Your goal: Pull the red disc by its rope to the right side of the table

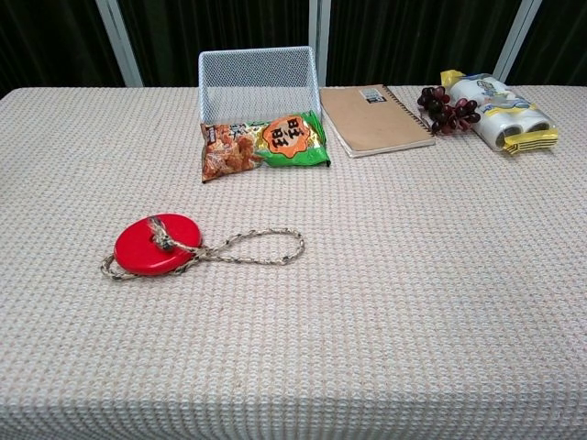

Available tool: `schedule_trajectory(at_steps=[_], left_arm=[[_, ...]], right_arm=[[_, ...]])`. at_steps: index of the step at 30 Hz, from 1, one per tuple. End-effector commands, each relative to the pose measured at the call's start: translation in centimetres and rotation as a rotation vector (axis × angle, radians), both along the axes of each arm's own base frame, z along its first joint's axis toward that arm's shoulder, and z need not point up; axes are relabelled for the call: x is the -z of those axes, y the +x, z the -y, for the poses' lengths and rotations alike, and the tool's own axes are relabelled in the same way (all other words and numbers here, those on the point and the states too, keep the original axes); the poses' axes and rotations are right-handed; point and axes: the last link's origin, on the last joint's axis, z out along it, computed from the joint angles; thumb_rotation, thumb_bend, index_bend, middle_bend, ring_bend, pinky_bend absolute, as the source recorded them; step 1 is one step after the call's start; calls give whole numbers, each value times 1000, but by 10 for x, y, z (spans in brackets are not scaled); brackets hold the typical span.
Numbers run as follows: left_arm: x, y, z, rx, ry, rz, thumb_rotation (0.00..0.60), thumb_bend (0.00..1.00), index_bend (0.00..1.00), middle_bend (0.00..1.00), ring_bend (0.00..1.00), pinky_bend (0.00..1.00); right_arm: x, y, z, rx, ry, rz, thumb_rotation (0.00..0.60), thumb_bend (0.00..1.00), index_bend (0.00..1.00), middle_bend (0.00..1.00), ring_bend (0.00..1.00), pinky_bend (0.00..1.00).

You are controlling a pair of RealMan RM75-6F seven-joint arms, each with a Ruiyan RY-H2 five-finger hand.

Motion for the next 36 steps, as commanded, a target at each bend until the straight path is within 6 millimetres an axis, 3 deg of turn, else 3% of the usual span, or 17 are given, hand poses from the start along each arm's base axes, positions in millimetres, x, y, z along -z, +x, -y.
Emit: schedule_trajectory(at_steps=[1, 5, 12, 21, 30, 36], left_arm=[[1, 0, 0, 2, 0, 4, 600, 175, 215, 172, 99, 185], [2, 0, 0, -7, -10, 4, 600, 175, 214, 172, 99, 188], [1, -5, 2, -32, -2, 1, 600, 175, 215, 172, 99, 187], [-7, -14, 6, -53, 20, 8, 600, 176, 215, 172, 99, 189], [-15, -28, 14, -92, 40, 10, 600, 177, 214, 172, 99, 187], [-21, -34, 17, -105, 58, 9, 600, 183, 217, 172, 99, 187]], right_arm=[[12, 21, 17, -76, 88, -8, 600, 174, 0, 6, 0, 0], [33, 56, 41, -185, 196, -37, 600, 175, 0, 4, 0, 0], [82, 140, 76, -420, 364, -5, 600, 185, 0, 44, 0, 0], [143, 208, 99, -564, 555, -55, 600, 202, 0, 94, 0, 0], [183, 227, 109, -569, 709, -142, 600, 246, 0, 118, 0, 0], [191, 227, 110, -547, 779, -184, 600, 263, 0, 134, 0, 0]])
